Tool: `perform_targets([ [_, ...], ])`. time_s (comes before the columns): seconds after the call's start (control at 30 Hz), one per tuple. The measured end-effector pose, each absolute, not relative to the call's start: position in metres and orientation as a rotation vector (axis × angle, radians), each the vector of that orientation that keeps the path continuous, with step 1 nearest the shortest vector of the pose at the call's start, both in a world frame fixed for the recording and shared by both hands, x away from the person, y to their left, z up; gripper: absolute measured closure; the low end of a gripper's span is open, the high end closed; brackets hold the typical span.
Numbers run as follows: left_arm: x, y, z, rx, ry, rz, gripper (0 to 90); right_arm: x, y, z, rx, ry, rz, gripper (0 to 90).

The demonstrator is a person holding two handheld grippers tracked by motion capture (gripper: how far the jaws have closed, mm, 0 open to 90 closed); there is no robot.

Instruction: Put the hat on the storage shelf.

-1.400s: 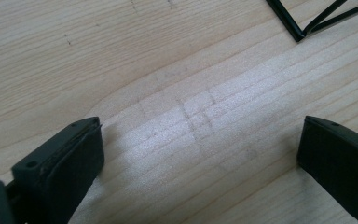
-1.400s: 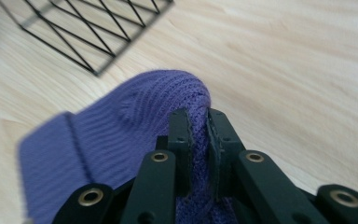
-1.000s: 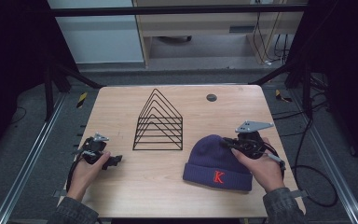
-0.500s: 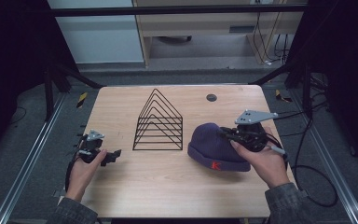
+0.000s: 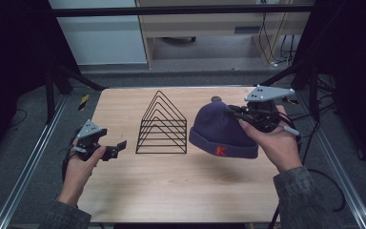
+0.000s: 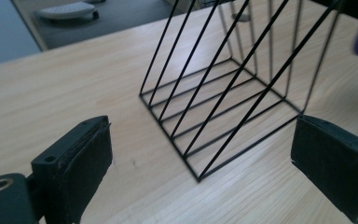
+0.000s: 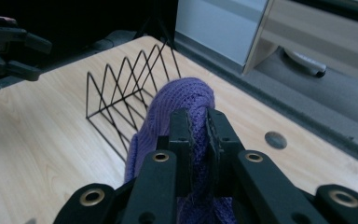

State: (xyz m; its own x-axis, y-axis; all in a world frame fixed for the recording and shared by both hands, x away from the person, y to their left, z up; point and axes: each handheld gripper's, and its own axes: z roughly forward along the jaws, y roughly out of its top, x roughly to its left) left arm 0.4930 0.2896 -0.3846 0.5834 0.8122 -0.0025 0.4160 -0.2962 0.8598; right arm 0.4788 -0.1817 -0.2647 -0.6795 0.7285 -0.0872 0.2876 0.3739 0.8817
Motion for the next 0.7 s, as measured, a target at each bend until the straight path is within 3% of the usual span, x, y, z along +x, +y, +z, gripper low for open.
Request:
perform_targets([
  [0.3, 0.509, 0.263, -0.321, 1.884, 0.86, 0.513, 5.5, 0.503, -0.169, -0.242, 0.874, 2.122, 1.285, 82.1],
  [0.7, 0.515, 0.222, -0.289, 1.946, 0.773, 0.496, 8.0, 0.523, -0.149, -0.224, 0.878, 2.091, 1.296, 82.1],
])
